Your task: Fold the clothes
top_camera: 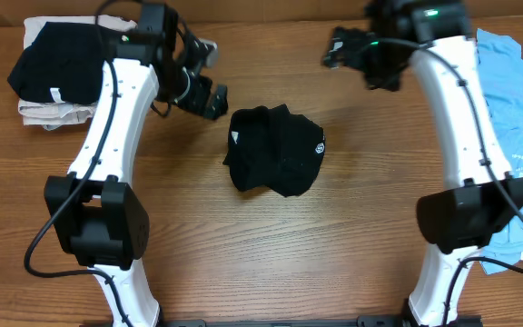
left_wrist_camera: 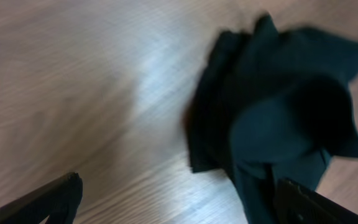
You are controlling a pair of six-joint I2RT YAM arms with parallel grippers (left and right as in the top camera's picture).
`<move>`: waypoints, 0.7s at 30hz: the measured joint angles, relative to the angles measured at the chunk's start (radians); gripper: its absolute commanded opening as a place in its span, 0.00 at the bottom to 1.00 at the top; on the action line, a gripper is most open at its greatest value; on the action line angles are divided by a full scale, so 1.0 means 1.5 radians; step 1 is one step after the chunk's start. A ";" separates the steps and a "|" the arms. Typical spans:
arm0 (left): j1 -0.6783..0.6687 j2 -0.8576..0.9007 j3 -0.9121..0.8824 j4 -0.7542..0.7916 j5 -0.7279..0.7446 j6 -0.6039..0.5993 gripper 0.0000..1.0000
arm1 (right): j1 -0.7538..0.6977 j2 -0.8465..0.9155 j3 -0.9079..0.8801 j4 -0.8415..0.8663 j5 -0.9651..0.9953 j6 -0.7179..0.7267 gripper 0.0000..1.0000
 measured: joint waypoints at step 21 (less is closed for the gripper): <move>-0.096 0.115 -0.123 0.175 0.083 0.052 1.00 | -0.086 0.000 0.000 -0.041 0.006 -0.016 1.00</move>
